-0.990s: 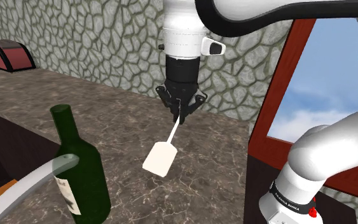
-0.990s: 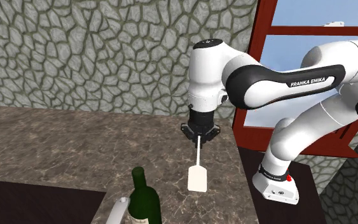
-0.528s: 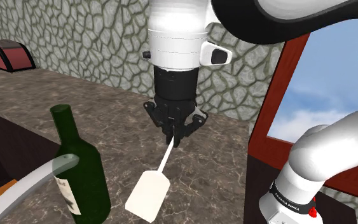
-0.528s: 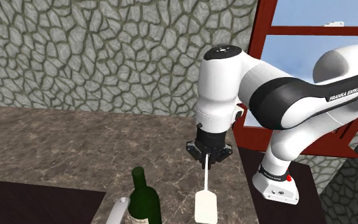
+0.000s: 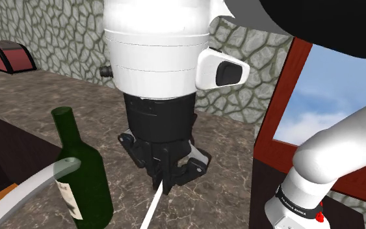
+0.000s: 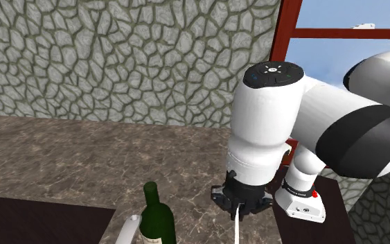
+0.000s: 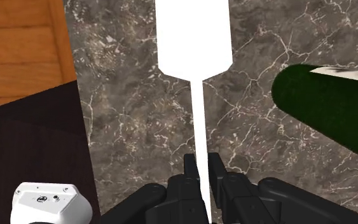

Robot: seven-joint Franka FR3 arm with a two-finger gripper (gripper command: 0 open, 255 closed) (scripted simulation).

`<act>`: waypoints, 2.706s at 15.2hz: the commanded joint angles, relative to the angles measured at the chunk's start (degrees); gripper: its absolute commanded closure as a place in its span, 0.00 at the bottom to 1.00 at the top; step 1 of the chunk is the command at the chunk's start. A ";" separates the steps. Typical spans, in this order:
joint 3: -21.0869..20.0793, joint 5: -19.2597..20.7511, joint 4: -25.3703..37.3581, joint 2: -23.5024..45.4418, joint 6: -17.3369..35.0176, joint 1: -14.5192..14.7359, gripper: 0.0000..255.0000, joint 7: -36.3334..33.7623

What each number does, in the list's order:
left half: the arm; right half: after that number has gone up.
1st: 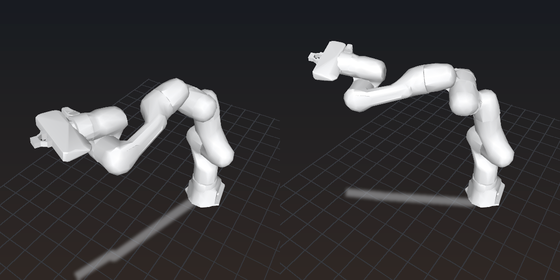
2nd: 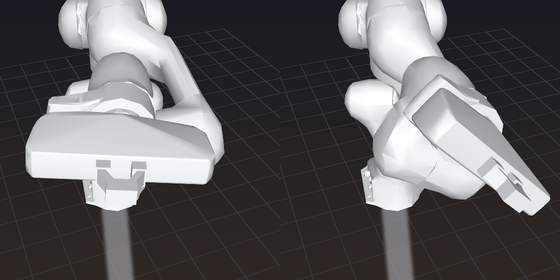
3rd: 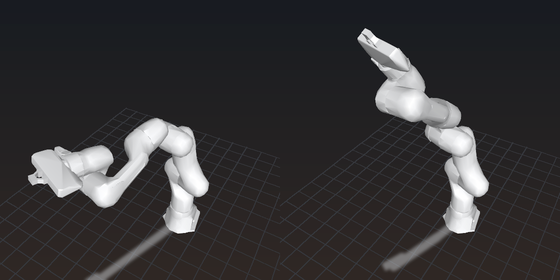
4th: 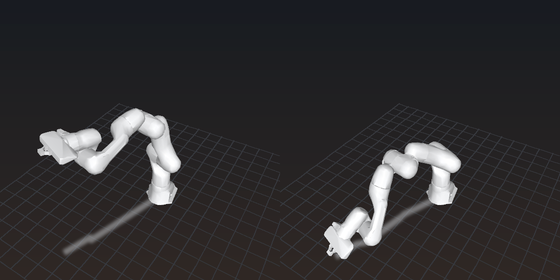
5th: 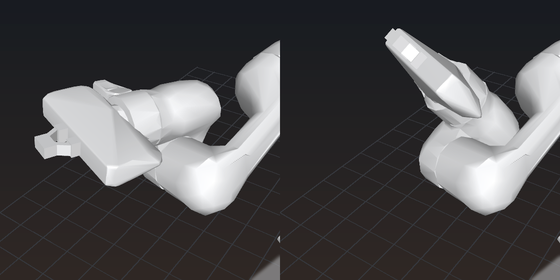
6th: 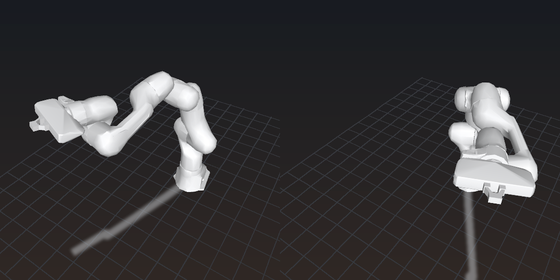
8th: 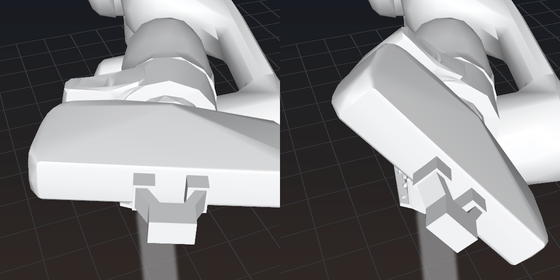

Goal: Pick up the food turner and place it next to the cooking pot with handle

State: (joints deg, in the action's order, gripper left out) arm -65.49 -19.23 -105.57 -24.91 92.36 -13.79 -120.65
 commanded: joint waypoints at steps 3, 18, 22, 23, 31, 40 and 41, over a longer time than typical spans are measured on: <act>-12.14 1.55 6.04 3.75 -0.18 -6.47 1.00 -7.16; -37.25 -6.08 17.54 -3.89 -0.58 -28.19 1.00 -12.48; -37.36 -6.55 14.40 -4.26 2.33 -27.29 1.00 -12.09; -37.43 -6.70 13.66 -4.38 3.04 -27.12 1.00 -11.98; -38.59 -8.30 8.42 -5.68 8.44 -26.57 1.00 -10.96; -40.99 -10.81 3.75 -7.74 14.03 -27.28 1.00 -9.52; -41.32 -11.12 3.31 -8.01 14.62 -27.43 1.00 -9.34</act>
State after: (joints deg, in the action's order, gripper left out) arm -106.48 -30.05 -101.87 -32.64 106.42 -41.07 -130.14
